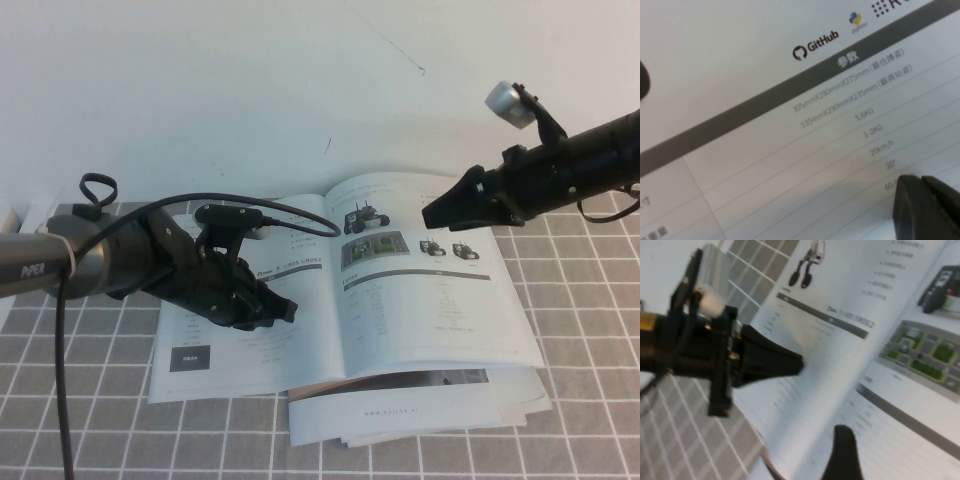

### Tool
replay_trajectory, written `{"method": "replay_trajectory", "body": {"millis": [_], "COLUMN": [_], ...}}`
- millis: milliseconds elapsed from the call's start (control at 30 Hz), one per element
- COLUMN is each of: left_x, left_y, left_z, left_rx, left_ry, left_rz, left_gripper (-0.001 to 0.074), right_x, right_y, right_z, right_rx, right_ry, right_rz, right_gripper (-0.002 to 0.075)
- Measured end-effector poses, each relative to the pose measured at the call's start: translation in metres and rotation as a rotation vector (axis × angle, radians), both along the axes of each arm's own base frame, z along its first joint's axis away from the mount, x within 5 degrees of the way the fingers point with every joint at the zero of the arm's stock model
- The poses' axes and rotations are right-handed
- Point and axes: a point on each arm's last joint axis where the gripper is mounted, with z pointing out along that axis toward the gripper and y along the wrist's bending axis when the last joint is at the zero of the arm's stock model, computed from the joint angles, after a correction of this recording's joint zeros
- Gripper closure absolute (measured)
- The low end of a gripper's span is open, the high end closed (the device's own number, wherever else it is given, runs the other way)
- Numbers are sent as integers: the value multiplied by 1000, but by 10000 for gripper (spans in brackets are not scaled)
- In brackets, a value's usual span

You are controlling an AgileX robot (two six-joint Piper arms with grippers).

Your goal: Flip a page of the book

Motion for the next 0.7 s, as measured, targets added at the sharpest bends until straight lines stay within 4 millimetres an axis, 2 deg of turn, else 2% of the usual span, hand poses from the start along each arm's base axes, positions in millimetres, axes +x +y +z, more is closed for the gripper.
{"method": "replay_trajectory", "body": {"millis": [167, 233, 333, 467, 700], "left_x": [0, 0, 0, 0, 0], "left_y": [0, 0, 0, 0, 0], "left_z": [0, 0, 0, 0, 0], "left_rx": [0, 0, 0, 0, -1], "left_ry": [0, 0, 0, 0, 0], "left_rz": [0, 0, 0, 0, 1], "left_gripper": [738, 738, 738, 738, 738], "right_x": [2, 3, 6, 8, 8], "right_y": [-9, -17, -22, -23, -25], "right_z": [-9, -20, -37, -55, -67], "right_rx": [-163, -277, -354, -369, -386], "right_ry": [-19, 5, 53, 107, 144], "right_rz": [11, -13, -52, -74, -81], "right_gripper": [218, 218, 218, 218, 218]}}
